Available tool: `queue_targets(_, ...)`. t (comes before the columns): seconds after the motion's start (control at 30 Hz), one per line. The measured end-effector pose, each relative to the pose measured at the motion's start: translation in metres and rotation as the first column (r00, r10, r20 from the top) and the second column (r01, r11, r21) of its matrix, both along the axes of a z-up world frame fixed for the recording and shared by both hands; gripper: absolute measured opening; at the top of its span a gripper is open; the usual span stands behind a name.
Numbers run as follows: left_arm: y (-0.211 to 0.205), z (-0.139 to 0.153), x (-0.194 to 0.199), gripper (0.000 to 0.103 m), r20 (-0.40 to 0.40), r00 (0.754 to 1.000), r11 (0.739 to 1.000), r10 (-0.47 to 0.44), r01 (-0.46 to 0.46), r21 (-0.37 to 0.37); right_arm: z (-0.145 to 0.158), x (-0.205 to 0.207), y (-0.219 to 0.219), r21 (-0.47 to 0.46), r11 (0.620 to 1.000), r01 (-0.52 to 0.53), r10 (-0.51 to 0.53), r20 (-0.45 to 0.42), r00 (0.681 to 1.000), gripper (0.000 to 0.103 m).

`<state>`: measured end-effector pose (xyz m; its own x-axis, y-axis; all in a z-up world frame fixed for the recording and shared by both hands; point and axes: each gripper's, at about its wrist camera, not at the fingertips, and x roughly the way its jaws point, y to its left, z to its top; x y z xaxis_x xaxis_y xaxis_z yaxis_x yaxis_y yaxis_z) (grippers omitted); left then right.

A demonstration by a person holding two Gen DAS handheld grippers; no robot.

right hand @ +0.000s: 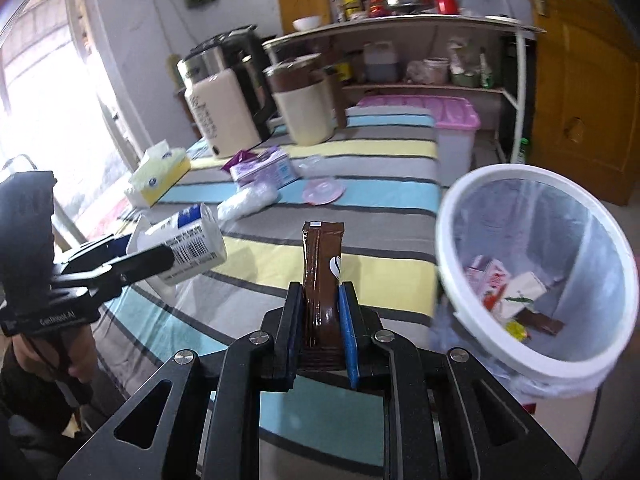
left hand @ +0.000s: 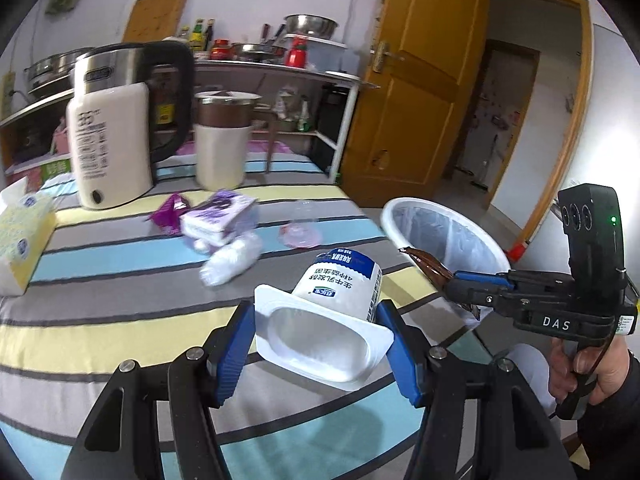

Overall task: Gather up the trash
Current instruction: 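Carry the yogurt cup and brown wrapper over the trash bin with both tools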

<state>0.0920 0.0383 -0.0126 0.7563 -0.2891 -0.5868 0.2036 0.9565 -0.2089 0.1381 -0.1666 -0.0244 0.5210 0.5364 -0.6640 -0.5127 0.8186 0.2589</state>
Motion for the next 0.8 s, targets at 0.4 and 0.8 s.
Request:
queue_targets(0.4,-0.065,0.009,0.033,0.062,0.011,0.992,0.992,-0.124,0.124,0.02,0.003,0.005,-0.063,0.027,0.989,0.147,-0.147,0.004,0.989,0.019)
queue_targets(0.8,-0.127,0.011,0.069,0.062,0.005,0.973,0.973,-0.229,0.229,0.028,-0.002,0.015,-0.112,-0.013,0.959,0.284,-0.284,0.009,0.959,0.019)
